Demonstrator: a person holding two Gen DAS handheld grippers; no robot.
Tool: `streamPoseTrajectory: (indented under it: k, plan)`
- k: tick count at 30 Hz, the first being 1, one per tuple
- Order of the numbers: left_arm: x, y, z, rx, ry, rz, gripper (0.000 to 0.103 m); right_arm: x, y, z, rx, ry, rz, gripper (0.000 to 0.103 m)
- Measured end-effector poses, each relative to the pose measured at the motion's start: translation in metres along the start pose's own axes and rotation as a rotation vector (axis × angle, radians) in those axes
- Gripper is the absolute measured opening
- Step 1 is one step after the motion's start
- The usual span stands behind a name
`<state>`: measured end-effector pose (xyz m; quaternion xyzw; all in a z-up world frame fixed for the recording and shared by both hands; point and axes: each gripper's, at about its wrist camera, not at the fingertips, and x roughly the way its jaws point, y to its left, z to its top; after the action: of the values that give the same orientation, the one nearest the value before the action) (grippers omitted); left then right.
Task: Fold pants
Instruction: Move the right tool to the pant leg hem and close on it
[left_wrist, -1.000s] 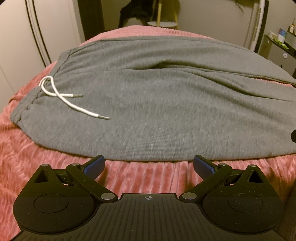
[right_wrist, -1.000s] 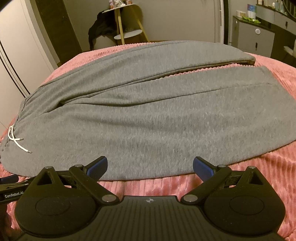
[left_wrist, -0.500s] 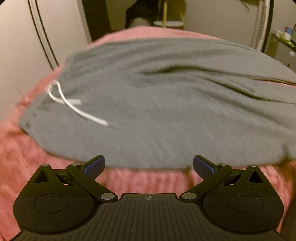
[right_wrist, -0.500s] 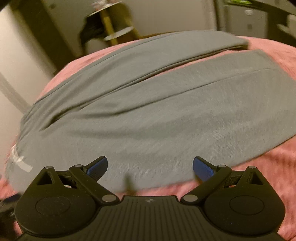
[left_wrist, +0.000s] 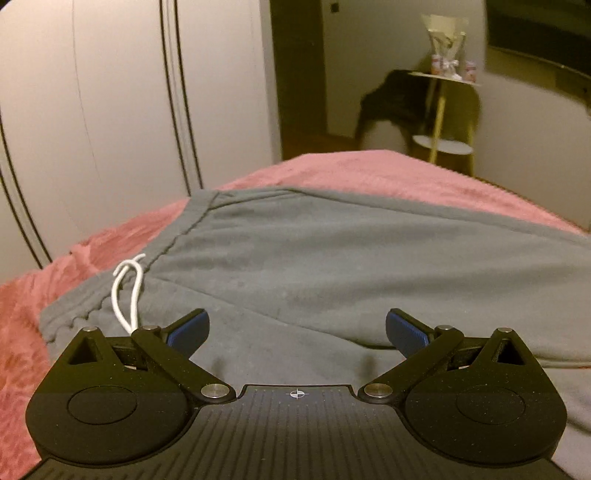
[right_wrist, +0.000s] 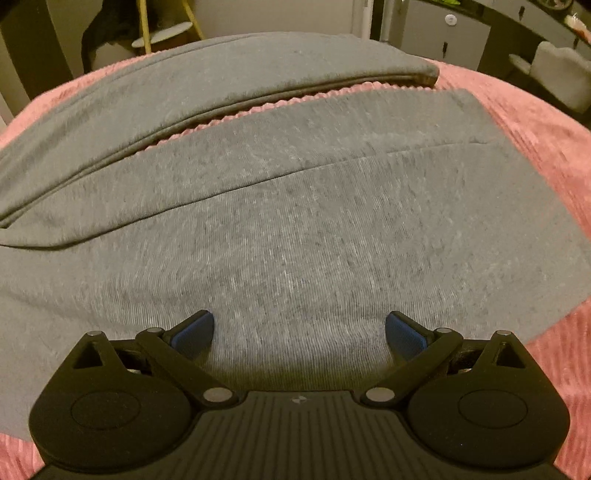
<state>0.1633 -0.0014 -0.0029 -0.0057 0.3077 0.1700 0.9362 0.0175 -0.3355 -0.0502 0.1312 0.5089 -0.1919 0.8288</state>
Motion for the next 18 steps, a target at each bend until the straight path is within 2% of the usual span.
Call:
streamPoseTrajectory:
  k: [3,4,6,9,11,13,15,18]
  plan:
    - [0.013,0.008,-0.009,0.001,-0.042,0.063,0.103,-0.005,0.005,0.024,-0.015,0.101,-0.001,0.099]
    - [0.015,0.012,-0.009,-0.014,-0.061,0.072,0.103,-0.011,0.006,0.040,0.006,0.083,0.032,0.099]
    - [0.019,0.018,-0.008,-0.055,-0.126,0.074,0.103,-0.021,0.004,0.085,0.072,-0.029,0.071,0.099]
    - [0.029,0.021,-0.014,-0.094,-0.199,0.088,0.103,-0.009,0.012,0.171,0.134,-0.167,0.064,0.099]
    - [0.042,0.022,-0.020,-0.115,-0.164,0.059,0.103,0.016,0.015,0.223,0.212,-0.190,0.036,0.099]
    - [0.060,0.023,-0.022,-0.117,-0.065,0.011,0.103,0.051,0.021,0.272,0.290,-0.170,-0.002,0.087]
    - [0.076,0.024,-0.021,-0.131,0.024,-0.002,0.103,0.085,0.026,0.309,0.348,-0.145,-0.047,0.081]
    - [0.078,0.024,-0.022,-0.134,0.013,0.000,0.103,0.132,0.031,0.347,0.432,-0.107,-0.148,0.081]
